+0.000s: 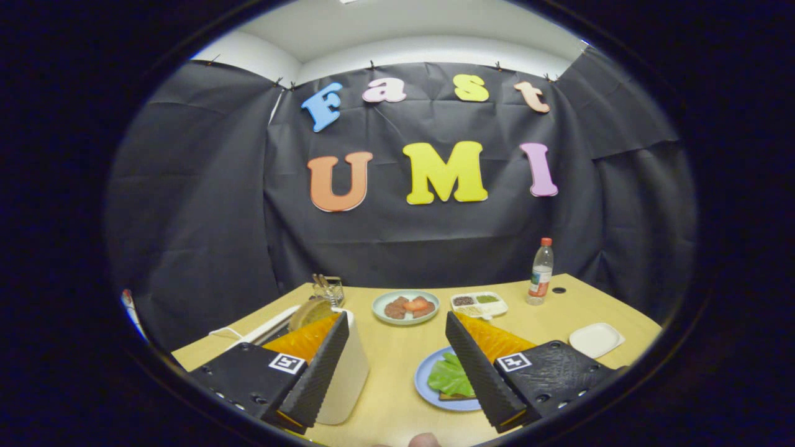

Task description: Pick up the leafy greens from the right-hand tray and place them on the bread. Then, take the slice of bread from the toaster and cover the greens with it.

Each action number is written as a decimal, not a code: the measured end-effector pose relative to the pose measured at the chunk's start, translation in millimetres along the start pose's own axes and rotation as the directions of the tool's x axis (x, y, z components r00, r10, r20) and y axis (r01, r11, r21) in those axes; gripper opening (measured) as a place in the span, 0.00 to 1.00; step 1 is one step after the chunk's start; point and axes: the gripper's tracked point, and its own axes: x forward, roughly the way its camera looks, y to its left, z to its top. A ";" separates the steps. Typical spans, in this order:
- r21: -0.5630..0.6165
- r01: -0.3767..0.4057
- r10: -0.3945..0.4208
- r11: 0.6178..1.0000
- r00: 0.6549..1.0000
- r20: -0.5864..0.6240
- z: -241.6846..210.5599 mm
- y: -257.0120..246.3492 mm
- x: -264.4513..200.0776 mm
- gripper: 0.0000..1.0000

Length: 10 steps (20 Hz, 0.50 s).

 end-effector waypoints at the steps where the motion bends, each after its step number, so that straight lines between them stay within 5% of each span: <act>1: 0.018 -0.004 0.004 1.000 1.000 -0.005 -0.3 10.2 2.8 0.96; 10: 0.033 0.015 -0.013 0.999 0.998 -0.062 -15.2 77.8 35.2 0.96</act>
